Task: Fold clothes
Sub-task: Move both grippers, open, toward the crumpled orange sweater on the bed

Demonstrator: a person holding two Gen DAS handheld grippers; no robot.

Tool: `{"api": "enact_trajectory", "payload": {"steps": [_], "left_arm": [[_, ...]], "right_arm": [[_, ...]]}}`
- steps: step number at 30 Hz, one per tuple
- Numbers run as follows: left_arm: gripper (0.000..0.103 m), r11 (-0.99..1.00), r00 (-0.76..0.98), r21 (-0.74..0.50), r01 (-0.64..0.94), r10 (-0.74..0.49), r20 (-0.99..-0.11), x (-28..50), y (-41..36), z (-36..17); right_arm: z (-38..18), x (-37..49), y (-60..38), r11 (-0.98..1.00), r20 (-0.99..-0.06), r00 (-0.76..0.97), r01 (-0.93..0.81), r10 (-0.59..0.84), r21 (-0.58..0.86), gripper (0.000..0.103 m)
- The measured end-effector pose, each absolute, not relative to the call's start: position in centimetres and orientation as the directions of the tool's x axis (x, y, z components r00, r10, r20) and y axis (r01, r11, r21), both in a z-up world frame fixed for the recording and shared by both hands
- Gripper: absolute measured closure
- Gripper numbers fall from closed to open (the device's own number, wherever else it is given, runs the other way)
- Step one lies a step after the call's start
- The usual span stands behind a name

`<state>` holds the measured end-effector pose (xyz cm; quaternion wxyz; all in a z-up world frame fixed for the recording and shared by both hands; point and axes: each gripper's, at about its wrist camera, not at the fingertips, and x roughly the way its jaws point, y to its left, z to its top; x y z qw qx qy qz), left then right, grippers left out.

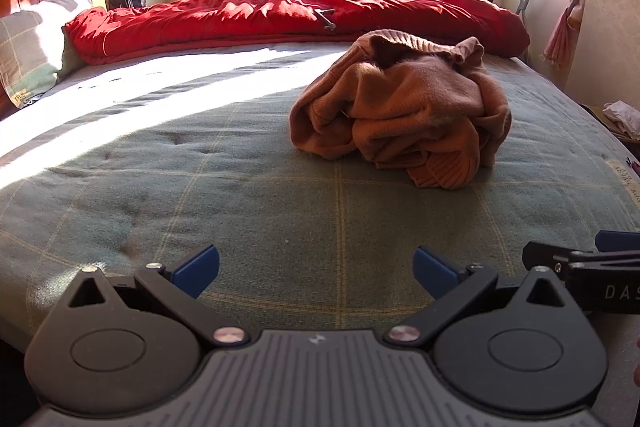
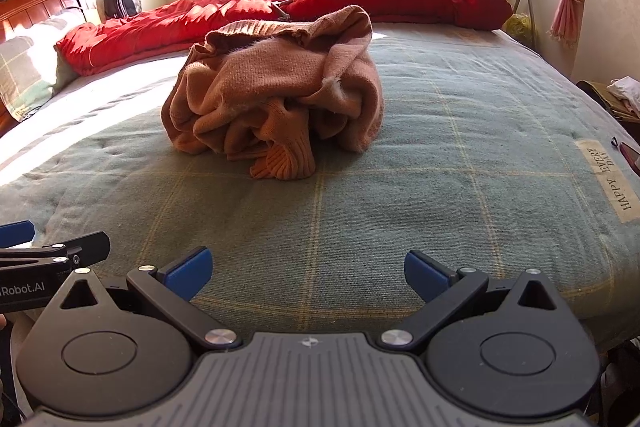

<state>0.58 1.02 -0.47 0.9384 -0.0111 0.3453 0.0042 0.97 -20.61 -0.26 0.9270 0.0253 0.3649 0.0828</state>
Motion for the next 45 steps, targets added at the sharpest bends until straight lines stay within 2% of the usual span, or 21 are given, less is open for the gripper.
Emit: {"api": "enact_trajectory", "payload": {"steps": [18, 31, 38, 45], "left_arm": [[0.0, 0.991, 0.756, -0.123, 0.045, -0.114, -0.644, 1.4, 0.7, -0.5], [0.0, 0.996, 0.769, -0.077, 0.051, -0.089, -0.633, 2.1, 0.4, -1.3], [0.0, 0.986, 0.752, -0.159, 0.048, -0.14, -0.644, 2.7, 1.0, -2.0], [0.0, 0.984, 0.745, -0.177, 0.033, -0.142, -0.652, 3.1, 0.4, -2.1]], "right_arm": [[-0.5, 0.9, -21.8, 0.979, -0.641, 0.741, -0.143, 0.201, 0.142, 0.0], [-0.9, 0.9, -22.2, 0.968, -0.584, 0.772, -0.182, 0.251, 0.175, 0.0], [-1.5, 0.8, -22.4, 0.962, -0.535, 0.8, -0.206, 0.272, 0.182, 0.0], [-2.2, 1.4, -23.1, 0.942, -0.563, 0.758, -0.225, 0.331, 0.25, 0.0]]}}
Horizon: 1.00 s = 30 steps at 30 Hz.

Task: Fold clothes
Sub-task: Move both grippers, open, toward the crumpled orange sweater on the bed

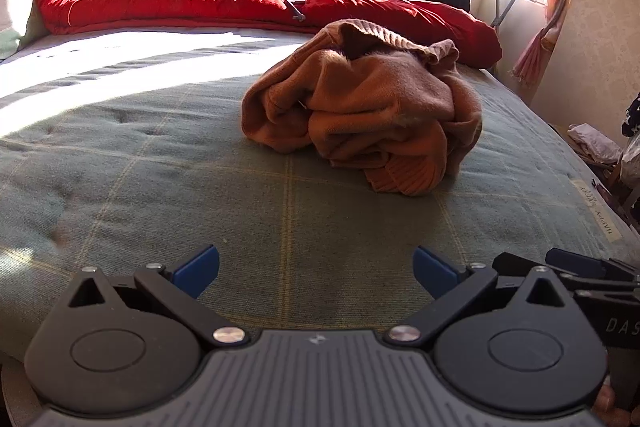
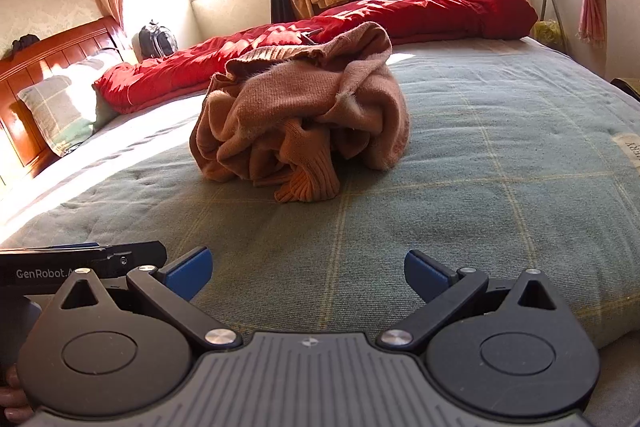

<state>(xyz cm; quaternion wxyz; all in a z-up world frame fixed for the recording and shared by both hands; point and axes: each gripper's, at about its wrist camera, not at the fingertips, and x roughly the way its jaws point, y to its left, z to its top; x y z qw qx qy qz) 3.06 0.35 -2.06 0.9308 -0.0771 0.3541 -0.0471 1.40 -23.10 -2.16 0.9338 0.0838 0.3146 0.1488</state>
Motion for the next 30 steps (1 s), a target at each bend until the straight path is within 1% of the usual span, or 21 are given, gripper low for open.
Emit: {"api": "enact_trajectory", "payload": {"steps": [3, 7, 12, 15, 17, 22, 26, 30], "left_arm": [[0.0, 0.988, 0.756, -0.152, 0.032, -0.123, -0.643, 3.1, -0.2, -1.9], [0.0, 0.991, 0.781, -0.111, 0.077, -0.129, -0.611, 2.7, -0.8, -1.6], [0.0, 0.988, 0.771, -0.141, 0.066, -0.14, -0.621, 2.9, -0.4, -1.3], [0.0, 0.993, 0.767, -0.107, 0.057, -0.112, -0.632, 3.0, -0.3, -1.1], [0.0, 0.995, 0.781, -0.087, 0.049, -0.093, -0.618, 2.9, 0.0, -0.9], [0.001, 0.996, 0.815, -0.083, 0.029, -0.071, -0.575, 3.1, 1.4, -0.2], [0.001, 0.999, 0.837, -0.025, 0.021, -0.031, -0.546, 4.0, 1.8, 0.4], [0.001, 1.0, 0.845, -0.008, 0.018, -0.02, -0.535, 5.2, 2.2, 0.6]], "right_arm": [[-2.2, 1.4, -23.3, 0.946, -0.565, 0.761, -0.217, 0.318, 0.239, 0.0], [-2.2, 1.4, -23.5, 0.952, -0.569, 0.766, -0.207, 0.3, 0.224, 0.0], [-2.0, 1.5, -23.8, 0.955, -0.565, 0.772, -0.2, 0.291, 0.218, 0.0], [-1.8, 1.8, -24.0, 0.958, -0.568, 0.774, -0.19, 0.279, 0.212, 0.0], [-1.7, 1.9, -24.1, 0.961, -0.57, 0.776, -0.183, 0.272, 0.209, 0.0], [-1.3, 2.8, -24.0, 0.969, -0.578, 0.779, -0.172, 0.244, 0.178, 0.0], [-0.7, 4.2, -23.5, 0.974, -0.576, 0.786, -0.179, 0.225, 0.137, 0.0], [-0.3, 5.7, -23.0, 0.976, -0.574, 0.789, -0.189, 0.219, 0.112, 0.0]]}}
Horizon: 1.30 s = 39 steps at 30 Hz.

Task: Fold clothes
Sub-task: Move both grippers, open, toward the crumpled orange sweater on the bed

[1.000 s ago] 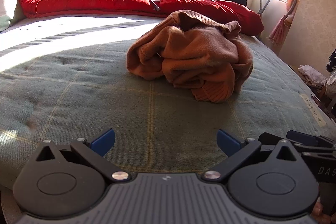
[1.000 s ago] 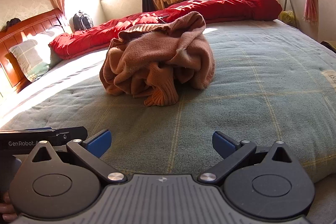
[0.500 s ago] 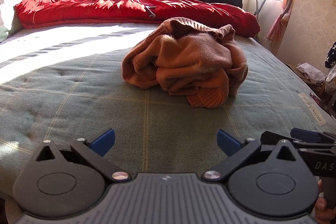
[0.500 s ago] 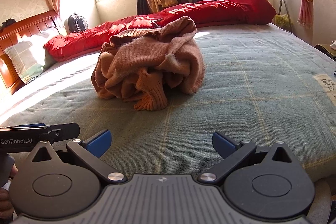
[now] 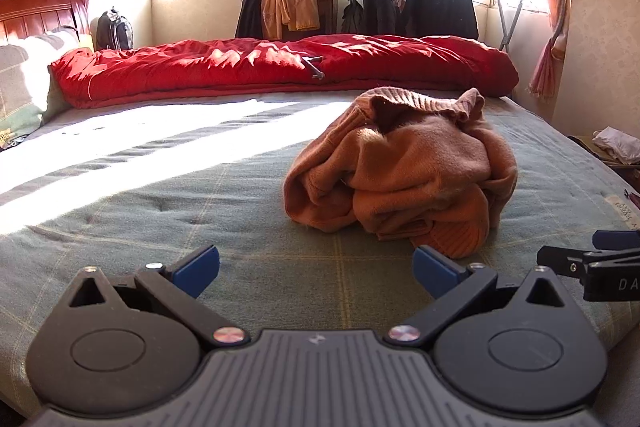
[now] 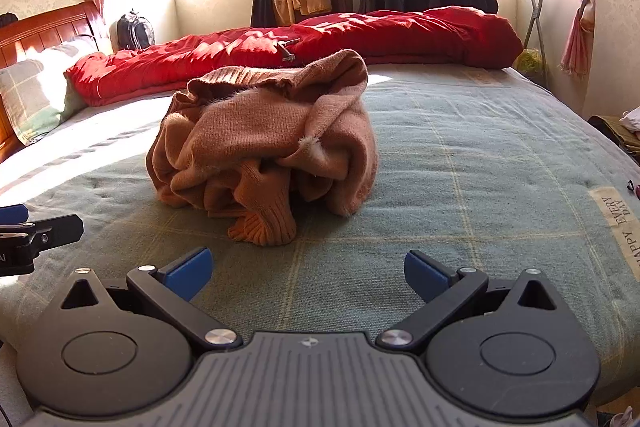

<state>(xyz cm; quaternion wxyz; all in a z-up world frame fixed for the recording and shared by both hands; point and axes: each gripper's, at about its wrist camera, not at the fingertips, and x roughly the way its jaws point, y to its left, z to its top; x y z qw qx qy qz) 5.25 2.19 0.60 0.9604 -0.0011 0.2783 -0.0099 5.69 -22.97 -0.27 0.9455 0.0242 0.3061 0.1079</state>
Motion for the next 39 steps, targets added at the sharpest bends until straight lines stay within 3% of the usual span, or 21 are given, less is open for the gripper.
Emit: {"api": "enact_trajectory", "payload": {"steps": [13, 18, 22, 30, 35, 39], "left_arm": [[0.002, 0.999, 0.844, 0.019, 0.026, -0.012, -0.536, 8.3, 2.3, 0.2], [0.001, 1.0, 0.827, -0.024, 0.018, -0.028, -0.562, 9.3, 2.6, 0.1], [0.001, 1.0, 0.812, 0.007, 0.02, -0.012, -0.584, 9.9, 2.2, -0.3], [0.001, 0.992, 0.815, -0.118, 0.049, -0.108, -0.57, 10.3, 3.7, -0.5], [0.001, 0.997, 0.784, -0.065, 0.048, -0.077, -0.616, 11.2, 3.2, -0.9], [0.001, 0.991, 0.796, -0.107, 0.078, -0.126, -0.592, 11.2, 3.6, -0.9]], "right_arm": [[-0.6, 9.0, -21.8, 0.97, -0.595, 0.77, -0.228, 0.231, 0.082, 0.0], [-0.8, 9.7, -22.1, 0.971, -0.603, 0.765, -0.225, 0.228, 0.082, 0.0], [-0.8, 10.1, -22.3, 0.971, -0.607, 0.761, -0.226, 0.228, 0.081, 0.0], [-0.8, 10.2, -22.1, 0.956, -0.582, 0.771, -0.288, 0.26, 0.045, 0.0], [-0.8, 10.3, -21.4, 0.943, -0.586, 0.764, -0.333, 0.271, 0.002, 0.0], [-0.4, 10.4, -21.0, 0.939, -0.589, 0.761, -0.343, 0.273, -0.009, 0.0]]}}
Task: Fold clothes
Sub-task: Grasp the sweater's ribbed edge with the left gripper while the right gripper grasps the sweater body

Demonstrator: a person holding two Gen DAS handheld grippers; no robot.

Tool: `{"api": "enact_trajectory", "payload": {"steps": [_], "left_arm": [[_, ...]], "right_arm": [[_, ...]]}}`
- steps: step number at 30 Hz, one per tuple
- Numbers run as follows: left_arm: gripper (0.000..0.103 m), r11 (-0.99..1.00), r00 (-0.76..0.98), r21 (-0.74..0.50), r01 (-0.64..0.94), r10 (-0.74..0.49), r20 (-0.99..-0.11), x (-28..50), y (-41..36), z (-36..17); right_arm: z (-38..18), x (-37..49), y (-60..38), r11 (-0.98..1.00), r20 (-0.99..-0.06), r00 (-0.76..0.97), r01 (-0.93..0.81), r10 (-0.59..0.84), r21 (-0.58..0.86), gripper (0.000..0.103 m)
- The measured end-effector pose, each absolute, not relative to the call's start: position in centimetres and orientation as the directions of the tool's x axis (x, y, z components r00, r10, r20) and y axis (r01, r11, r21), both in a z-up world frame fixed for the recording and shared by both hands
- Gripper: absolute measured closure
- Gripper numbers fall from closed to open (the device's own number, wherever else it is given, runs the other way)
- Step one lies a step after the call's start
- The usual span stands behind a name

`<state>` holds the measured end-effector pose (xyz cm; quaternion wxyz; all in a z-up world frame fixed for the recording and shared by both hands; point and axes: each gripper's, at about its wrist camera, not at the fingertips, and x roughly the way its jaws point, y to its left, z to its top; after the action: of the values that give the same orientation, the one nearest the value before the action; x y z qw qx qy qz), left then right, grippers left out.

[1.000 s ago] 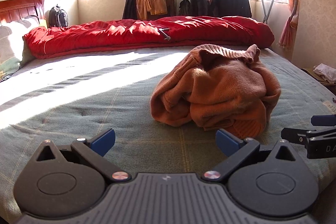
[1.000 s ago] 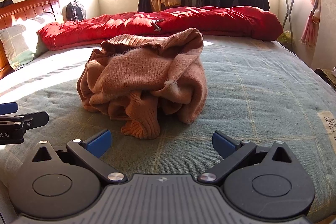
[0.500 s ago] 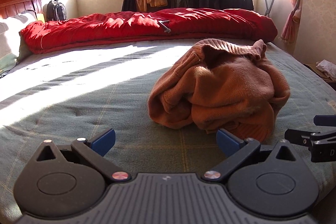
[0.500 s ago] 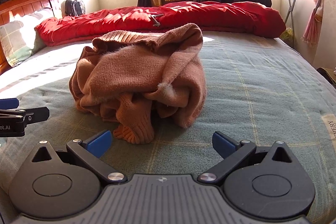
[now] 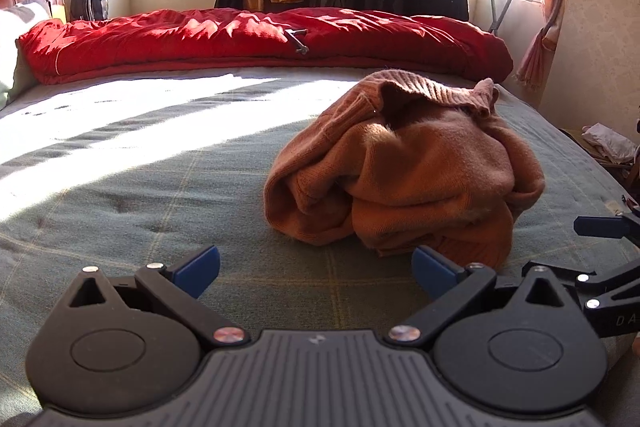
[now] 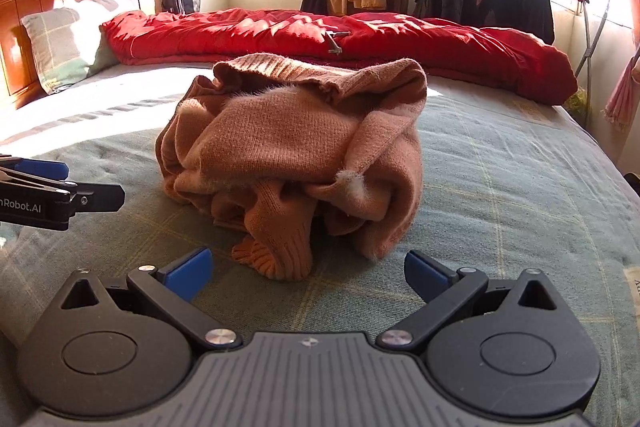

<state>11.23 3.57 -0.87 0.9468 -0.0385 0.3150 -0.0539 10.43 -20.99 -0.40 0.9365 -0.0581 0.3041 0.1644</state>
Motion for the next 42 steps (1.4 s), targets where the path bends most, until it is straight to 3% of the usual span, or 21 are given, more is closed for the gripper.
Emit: {"api": "enact_trajectory", "payload": {"steps": [11, 14, 18, 20, 22, 27, 42], "left_arm": [[0.004, 0.995, 0.807, -0.03, 0.094, -0.094, -0.583, 12.4, 3.9, -0.5], [0.01, 0.995, 0.808, -0.006, 0.103, -0.087, -0.582, 12.8, 3.9, -0.6], [0.027, 0.993, 0.81, 0.016, 0.114, -0.084, -0.58, 13.7, 4.0, -0.4], [0.031, 0.991, 0.821, 0.033, 0.128, -0.087, -0.564, 14.6, 4.1, 0.1], [0.045, 0.989, 0.834, 0.053, 0.141, -0.09, -0.544, 15.7, 4.2, 0.6], [0.06, 0.977, 0.836, 0.104, 0.188, -0.104, -0.539, 19.0, 4.2, 1.0], [0.06, 0.865, 0.834, 0.349, 0.362, -0.133, -0.536, 20.8, 2.2, -2.2]], "right_arm": [[-0.9, 10.5, -20.3, 0.936, -0.62, 0.731, -0.353, 0.286, 0.015, 0.0], [-1.1, 10.5, -20.2, 0.937, -0.629, 0.724, -0.35, 0.283, 0.019, 0.0], [-0.9, 10.5, -20.2, 0.941, -0.633, 0.727, -0.339, 0.266, 0.006, 0.0], [-0.8, 10.5, -20.2, 0.943, -0.635, 0.729, -0.333, 0.257, -0.001, 0.0], [-0.8, 10.5, -20.3, 0.943, -0.636, 0.729, -0.333, 0.253, -0.007, 0.001], [-0.8, 10.5, -20.9, 0.943, -0.636, 0.731, -0.333, 0.247, -0.017, 0.003], [-1.8, 13.2, -22.3, 0.94, -0.66, 0.699, -0.339, 0.274, 0.031, 0.005]]}}
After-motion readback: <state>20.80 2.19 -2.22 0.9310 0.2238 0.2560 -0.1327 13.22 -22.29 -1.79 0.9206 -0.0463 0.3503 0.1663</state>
